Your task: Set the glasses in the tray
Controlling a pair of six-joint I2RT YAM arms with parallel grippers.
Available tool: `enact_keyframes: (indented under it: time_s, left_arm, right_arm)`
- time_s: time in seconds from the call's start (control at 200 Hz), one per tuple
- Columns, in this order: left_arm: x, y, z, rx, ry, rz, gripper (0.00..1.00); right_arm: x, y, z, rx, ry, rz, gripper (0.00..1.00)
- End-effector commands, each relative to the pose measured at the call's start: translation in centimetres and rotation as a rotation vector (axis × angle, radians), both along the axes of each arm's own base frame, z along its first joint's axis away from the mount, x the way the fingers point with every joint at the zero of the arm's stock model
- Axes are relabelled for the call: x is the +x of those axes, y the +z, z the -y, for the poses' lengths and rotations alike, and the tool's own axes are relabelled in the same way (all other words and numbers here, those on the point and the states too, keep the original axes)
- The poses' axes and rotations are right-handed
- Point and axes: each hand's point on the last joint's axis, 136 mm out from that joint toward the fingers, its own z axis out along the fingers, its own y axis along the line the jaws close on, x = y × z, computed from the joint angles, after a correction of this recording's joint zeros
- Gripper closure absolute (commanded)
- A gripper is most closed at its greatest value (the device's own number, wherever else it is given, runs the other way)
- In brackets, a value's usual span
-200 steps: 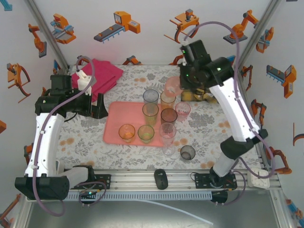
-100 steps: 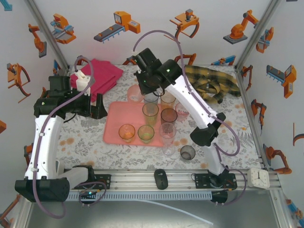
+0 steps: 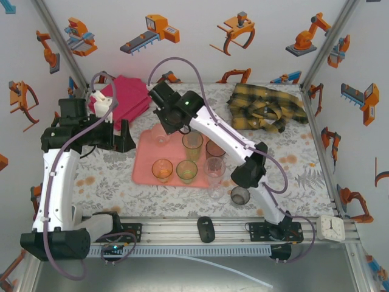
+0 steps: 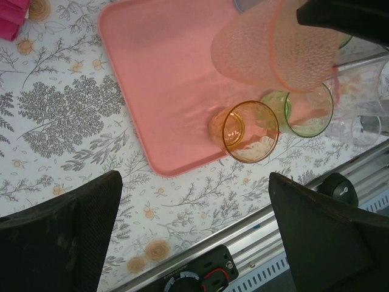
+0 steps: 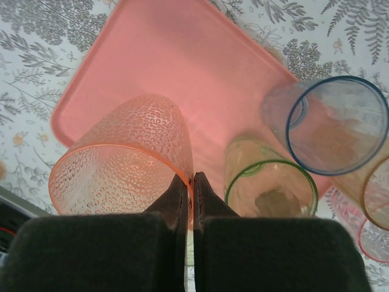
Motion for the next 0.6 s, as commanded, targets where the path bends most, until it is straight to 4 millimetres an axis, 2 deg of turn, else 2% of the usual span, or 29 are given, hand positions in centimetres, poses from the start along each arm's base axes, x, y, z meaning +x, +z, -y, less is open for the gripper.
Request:
enact_keyframes:
  time_s: [0.0,0.295,0.596]
  left_arm:
    - [-0.6,0.7,0.1,-0.032,0.006,0.019,0.01]
    - [-0.7,0.5,-0.2,-0.021,0.009,0.019,0.02]
    - [-0.5,0.3,-0.4,-0.023,0.017,0.010,0.02]
  right_arm:
    - [0.8,0.1,-0.5,-0.003,0.000,0.045,1.00]
    - [1.1,-4.3,-0.6,-0.087,-0.010,0.000,1.00]
    - [1.4,-7.4,-1.2,-0.116,-0.005,-0.031,1.00]
